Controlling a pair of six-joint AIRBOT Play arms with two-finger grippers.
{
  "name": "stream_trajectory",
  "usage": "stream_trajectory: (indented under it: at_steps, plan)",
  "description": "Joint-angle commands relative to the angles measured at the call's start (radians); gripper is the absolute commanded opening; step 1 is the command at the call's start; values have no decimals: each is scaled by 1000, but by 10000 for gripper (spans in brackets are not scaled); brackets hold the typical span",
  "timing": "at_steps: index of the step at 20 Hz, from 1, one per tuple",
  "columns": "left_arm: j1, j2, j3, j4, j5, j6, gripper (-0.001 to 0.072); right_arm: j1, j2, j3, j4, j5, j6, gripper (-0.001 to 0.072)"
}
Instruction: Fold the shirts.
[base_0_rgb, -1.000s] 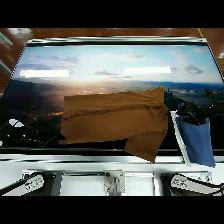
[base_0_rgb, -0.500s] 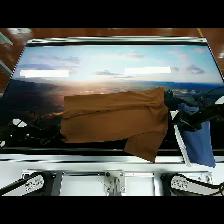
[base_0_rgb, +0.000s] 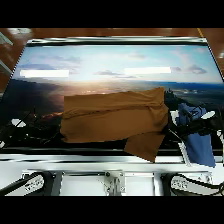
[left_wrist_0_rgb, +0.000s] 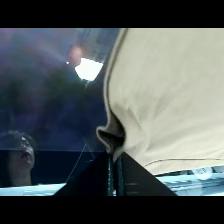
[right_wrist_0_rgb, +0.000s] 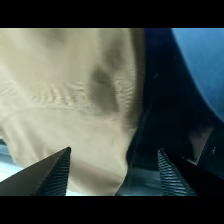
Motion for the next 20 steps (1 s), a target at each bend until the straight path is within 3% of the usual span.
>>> stream_trajectory:
  at_steps: [1, 3, 5, 7, 12, 15, 20]
  plan:
    - [0, 6, 1, -19, -4, 9, 38, 1, 0, -73, 41, -100, -2, 607]
    - [0, 6, 1, -19, -2, 9, 37, 1, -1, -100, 59, -144, -5, 602]
    - [0, 6, 1, -19, 3, 9, 37, 1, -1, -117, 70, -162, -13, 355]
    - [0, 6, 2, -19, 6, 10, 37, 0, 3, -105, 78, -106, -82, 56]
    - [0, 62, 63, -18, 26, 129, 37, 0, 95, 33, 201, -1, -175, 57]
    - [0, 125, 166, -23, 93, 124, 37, 2, 131, 152, 359, -77, -151, 57]
    - [0, 34, 324, -129, 139, 124, 37, 179, 15, 334, 365, -305, -95, 57]
